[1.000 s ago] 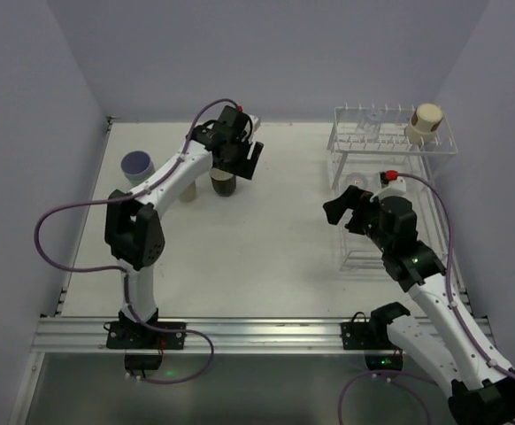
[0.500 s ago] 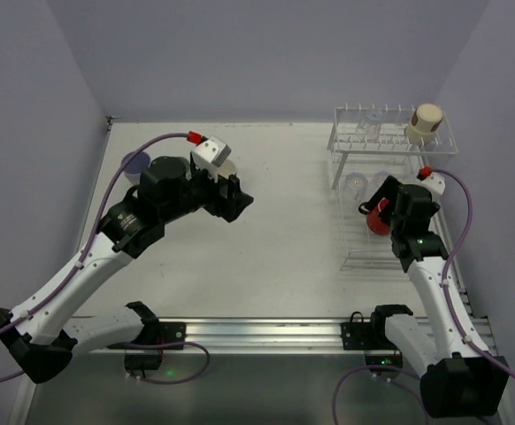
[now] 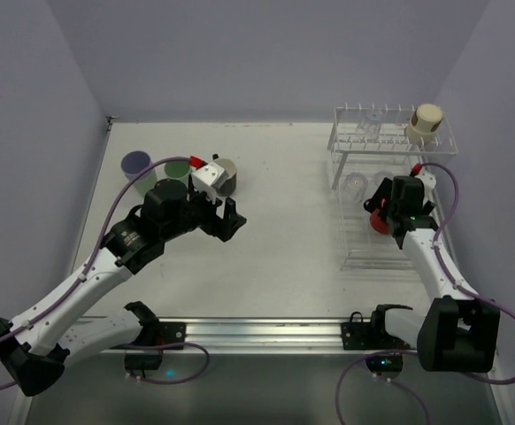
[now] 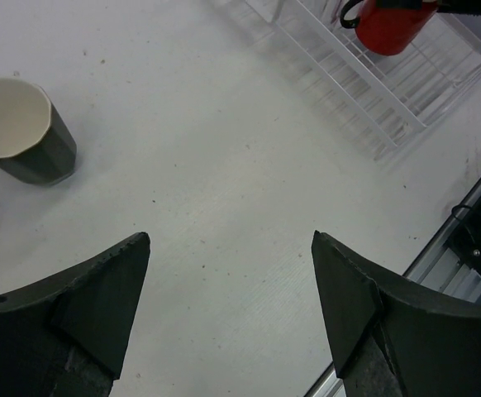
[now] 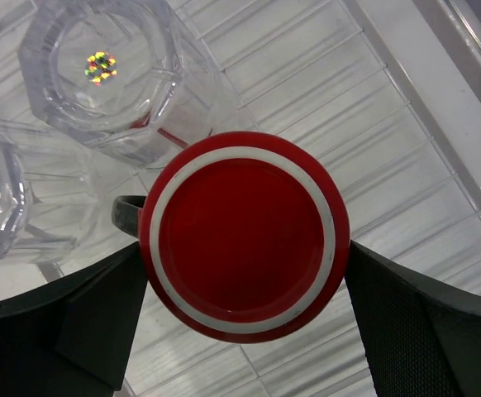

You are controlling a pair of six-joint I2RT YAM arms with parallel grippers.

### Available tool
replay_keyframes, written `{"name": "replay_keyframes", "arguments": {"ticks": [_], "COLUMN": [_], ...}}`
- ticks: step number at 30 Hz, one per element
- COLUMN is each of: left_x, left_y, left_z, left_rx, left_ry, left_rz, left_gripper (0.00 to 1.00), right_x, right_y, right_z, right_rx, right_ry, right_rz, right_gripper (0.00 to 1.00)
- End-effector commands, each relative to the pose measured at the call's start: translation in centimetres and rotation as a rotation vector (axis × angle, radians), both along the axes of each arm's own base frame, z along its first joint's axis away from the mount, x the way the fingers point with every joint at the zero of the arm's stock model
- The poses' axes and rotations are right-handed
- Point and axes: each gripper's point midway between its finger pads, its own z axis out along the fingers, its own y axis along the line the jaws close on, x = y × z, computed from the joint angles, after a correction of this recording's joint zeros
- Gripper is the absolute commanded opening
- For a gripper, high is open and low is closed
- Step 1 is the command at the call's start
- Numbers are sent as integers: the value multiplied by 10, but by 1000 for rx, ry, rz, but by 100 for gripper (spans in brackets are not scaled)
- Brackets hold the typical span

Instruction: Unload the cups from the dish rack

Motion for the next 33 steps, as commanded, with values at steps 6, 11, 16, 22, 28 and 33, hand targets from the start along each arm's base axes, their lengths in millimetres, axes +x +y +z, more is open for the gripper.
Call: {"name": "replay_keyframes", "arguments": {"ticks": [6, 11, 16, 22, 28, 33], "left_x": [1, 2, 2, -5, -23, -39], "left_y": [-7, -7, -11, -25, -49, -78], "left_z": [10, 9, 3, 12, 30, 30], "left_rx": [-39, -40, -39, -112, -262, -401], "left_ry": [-45, -41, -16, 23, 66, 120], "left_rz": [-33, -26, -38, -93, -201, -308], "left_gripper": [83, 83, 83, 82, 77, 74], "right_x": [16, 11, 2, -10, -26, -42], "right_y": [-4, -6, -3, 22, 39, 66], "right_z": [5, 9, 17, 50, 103, 140], "right_rx": [-28, -36, -32, -4, 48, 104], "right_ry": [10, -47, -89, -241, -407, -530], "right_rz": [17, 0, 0, 60, 110, 230], "right_gripper": [99, 66, 55, 46, 45, 45]}}
